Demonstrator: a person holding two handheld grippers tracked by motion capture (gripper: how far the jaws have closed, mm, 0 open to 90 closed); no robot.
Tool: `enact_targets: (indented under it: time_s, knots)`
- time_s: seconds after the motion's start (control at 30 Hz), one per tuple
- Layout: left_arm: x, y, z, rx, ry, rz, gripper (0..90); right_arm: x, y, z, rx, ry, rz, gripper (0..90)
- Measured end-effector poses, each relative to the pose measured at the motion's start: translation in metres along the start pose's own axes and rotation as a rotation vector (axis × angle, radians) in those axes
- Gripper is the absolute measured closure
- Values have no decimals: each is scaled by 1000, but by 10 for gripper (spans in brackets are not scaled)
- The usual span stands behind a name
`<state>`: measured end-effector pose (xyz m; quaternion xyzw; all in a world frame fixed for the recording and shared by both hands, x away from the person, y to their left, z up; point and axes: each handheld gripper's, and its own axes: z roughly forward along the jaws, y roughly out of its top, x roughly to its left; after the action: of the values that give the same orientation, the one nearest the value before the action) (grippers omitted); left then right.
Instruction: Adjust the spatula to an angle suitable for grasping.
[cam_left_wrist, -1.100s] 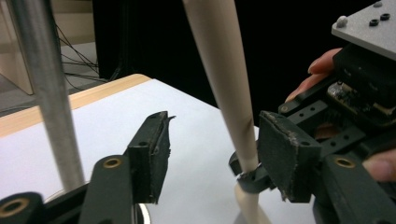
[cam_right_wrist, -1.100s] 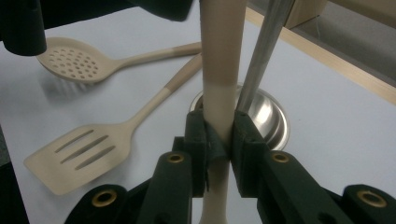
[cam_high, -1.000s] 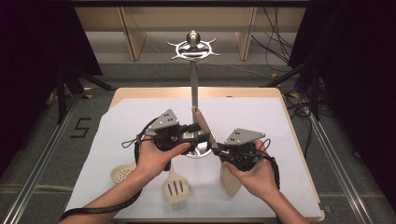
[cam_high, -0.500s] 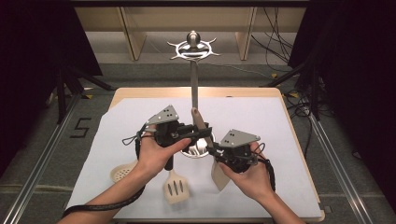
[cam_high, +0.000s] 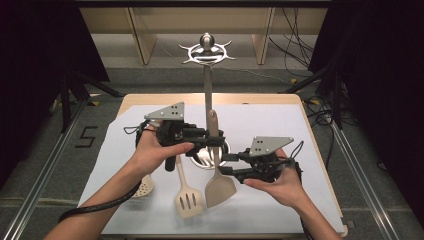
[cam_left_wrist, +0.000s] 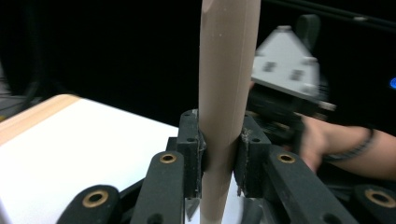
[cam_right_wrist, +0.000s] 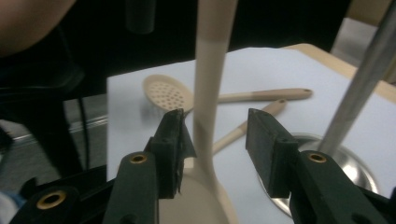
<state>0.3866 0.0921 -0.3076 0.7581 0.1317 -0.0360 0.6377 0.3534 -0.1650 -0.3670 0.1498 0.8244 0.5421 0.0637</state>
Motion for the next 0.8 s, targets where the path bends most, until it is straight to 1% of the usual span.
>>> enact_targets:
  time_s: [0.03, 0.07, 0.1, 0.13, 0.17, 0.2, 0.23, 0.27, 0.3, 0.33, 0.37, 0.4, 0.43, 0.47, 0.5, 0.53, 0.57, 0.6, 0.63, 0.67, 0.7, 0.73, 0.77, 0.8]
  knots:
    - [0, 0, 0, 0, 0, 0, 740, 0, 0, 0, 0, 0, 0, 582]
    - [1, 1, 0, 1, -24, 7, 739, -5, -1, 0, -9, 43, 0, 589]
    - [0, 1, 0, 4, -42, 8, 739, -5, -1, 0, -9, 43, 0, 589]
    - [0, 1, 1, 9, -49, 4, 740, -7, -1, 0, -16, 67, -1, 602]
    - [0, 2, 1, 13, -52, 1, 740, -8, 0, 1, -11, 129, 14, 621]
    - [0, 2, 2, 14, -65, 5, 740, -8, 0, 1, -11, 129, 14, 621]
    - [0, 2, 2, 17, -77, 4, 739, -7, 1, 2, -20, 158, 22, 646]
    - [-1, 3, 3, 14, -88, 0, 739, -7, 1, 2, -20, 158, 22, 646]
    - [0, 3, 3, 13, -99, -1, 739, -8, 2, 3, -21, 183, 7, 676]
    - [-1, 4, 4, 5, -120, -6, 739, -8, 2, 4, -30, 186, 4, 695]
    - [-1, 4, 4, 5, -120, -6, 739, -9, 3, 4, -22, 198, 0, 715]
    - [-1, 4, 3, 0, -116, -7, 739, -8, 3, 4, -18, 219, 24, 754]
    - [-1, 4, 3, -1, -114, 1, 739, -8, 3, 5, -19, 222, 24, 782]
    - [-1, 4, 3, -1, -114, 1, 738, -7, 3, 7, -36, 216, 32, 792]
    - [-1, 4, 2, -4, -111, -1, 738, -7, 3, 7, -36, 216, 32, 792]
    - [0, 3, 2, -16, -106, -12, 738, -6, 4, 7, -32, 212, 34, 796]
    - [1, 3, 2, -29, -100, -21, 738, -5, 5, 5, -11, 206, 55, 799]
    - [3, 2, 1, -49, -95, -14, 737, -4, 6, 5, -15, 190, 61, 800]
    - [3, 1, 0, -65, -78, -14, 734, -4, 7, 6, -20, 171, 47, 800]
    - [3, 0, 0, -78, -58, -6, 717, -3, 8, 6, -16, 153, 58, 801]
    - [2, -2, 0, -92, -24, -9, 672, -2, 9, 7, -18, 136, 64, 801]
    - [2, -6, 0, -116, 27, 36, 579, -1, 11, 8, -11, 113, 68, 801]
    - [2, -6, 0, -116, 27, 36, 557, 0, 12, 8, -13, 100, 77, 801]
    - [2, -12, -1, -134, 47, 34, 542, 2, 12, 9, -31, 82, 94, 801]
